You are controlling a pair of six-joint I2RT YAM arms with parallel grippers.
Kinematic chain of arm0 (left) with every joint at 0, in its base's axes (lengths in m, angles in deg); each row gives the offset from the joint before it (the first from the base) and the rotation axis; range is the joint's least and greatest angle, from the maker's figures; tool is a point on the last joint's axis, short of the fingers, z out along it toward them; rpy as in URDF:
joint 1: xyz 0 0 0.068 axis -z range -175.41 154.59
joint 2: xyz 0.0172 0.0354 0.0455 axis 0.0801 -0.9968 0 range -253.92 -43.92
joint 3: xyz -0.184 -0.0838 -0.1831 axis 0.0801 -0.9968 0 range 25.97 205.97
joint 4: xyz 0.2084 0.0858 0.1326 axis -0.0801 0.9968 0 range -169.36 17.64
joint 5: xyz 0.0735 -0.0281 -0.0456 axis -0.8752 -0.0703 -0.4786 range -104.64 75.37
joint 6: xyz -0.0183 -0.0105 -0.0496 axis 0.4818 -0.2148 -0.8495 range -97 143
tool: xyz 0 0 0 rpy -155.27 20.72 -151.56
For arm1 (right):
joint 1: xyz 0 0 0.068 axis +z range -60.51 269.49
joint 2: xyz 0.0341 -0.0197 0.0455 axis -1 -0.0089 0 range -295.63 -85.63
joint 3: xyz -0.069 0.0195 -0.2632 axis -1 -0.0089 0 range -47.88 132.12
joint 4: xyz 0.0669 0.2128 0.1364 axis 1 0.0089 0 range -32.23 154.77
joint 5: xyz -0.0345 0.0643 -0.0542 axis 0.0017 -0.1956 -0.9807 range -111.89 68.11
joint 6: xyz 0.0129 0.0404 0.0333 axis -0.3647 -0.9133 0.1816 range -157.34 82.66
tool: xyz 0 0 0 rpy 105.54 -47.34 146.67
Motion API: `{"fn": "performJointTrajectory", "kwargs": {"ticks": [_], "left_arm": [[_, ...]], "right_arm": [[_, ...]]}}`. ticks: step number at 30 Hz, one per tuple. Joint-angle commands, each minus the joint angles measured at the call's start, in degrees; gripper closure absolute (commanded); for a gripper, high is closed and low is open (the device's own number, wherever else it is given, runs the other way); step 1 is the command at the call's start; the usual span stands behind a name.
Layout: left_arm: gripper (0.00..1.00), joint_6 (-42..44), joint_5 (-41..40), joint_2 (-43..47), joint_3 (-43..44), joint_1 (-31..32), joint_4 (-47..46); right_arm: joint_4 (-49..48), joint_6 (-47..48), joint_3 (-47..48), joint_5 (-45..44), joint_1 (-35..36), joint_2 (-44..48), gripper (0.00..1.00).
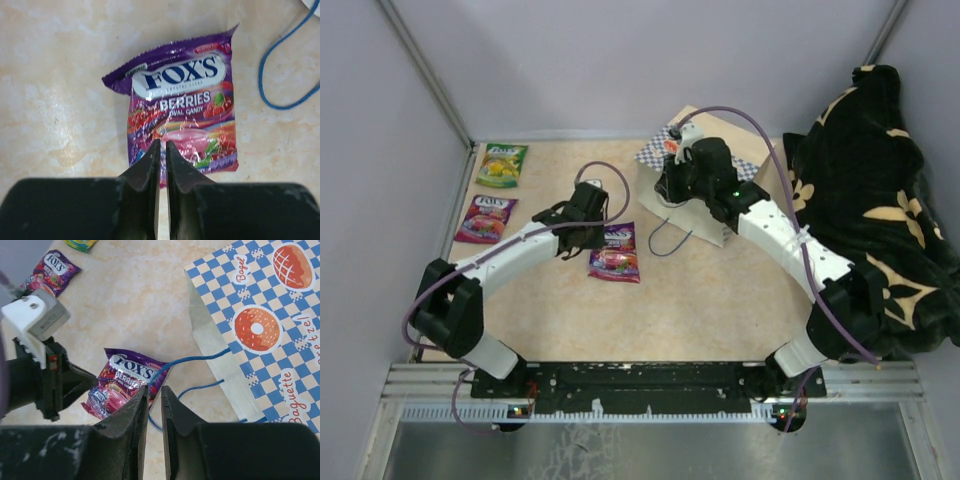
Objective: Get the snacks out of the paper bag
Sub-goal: Move the snack to the center of the board.
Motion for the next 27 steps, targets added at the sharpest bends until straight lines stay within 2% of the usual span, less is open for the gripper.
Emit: {"fn": "performJointTrajectory", "kwargs": {"ticks": [1, 5, 10, 14, 18, 21, 23, 25, 27], "left_arm": [[0.88, -1.33, -3.78, -4.87, -0.08, 0.1, -7.47], [0.9, -1.62, -9.58, -10.61, 0.89, 0.09, -10.6], [1.0, -5.04, -6.92, -16.64, -0.99, 0.08, -11.98], [1.0, -7.3, -4.92, -16.19, -6.82, 0.39, -13.62], [1.0, -6.13, -9.01, -12.18, -6.73, 1.18, -9.87], [0.85, -4.1, -10.57, -8.16, -3.89, 2.31, -6.88], [0.71, -2.12, -11.38, -5.78, -2.14, 4.35, -6.12], [0.54, -1.07, -12.25, -4.09, -0.54, 6.69, -5.24], [0.43, -0.81, -12.42, -3.98, 0.94, 9.08, -3.92]], "right_arm": [[-2.65, 0.67, -0.53, 1.79, -0.77, 4.15, 0.82], [-2.72, -0.02, -2.45, 3.46, -0.76, 5.61, 0.82], [-2.88, -0.14, -4.61, 3.34, -0.9, 7.48, 0.82], [-2.88, -0.15, -5.24, 3.13, -0.86, 8.34, 0.82], [-3.08, -0.29, -4.9, 3.73, -0.88, 8.29, 0.82], [-3.07, -0.57, -4.41, 4.16, -0.86, 8.25, 0.78], [-2.91, -0.58, -4.13, 3.95, -0.86, 8.47, 0.67], [-2.66, -0.58, -3.9, 3.39, -0.86, 8.85, 0.41], [-2.64, -0.83, -3.85, 2.53, -0.86, 9.56, 0.19]]}}
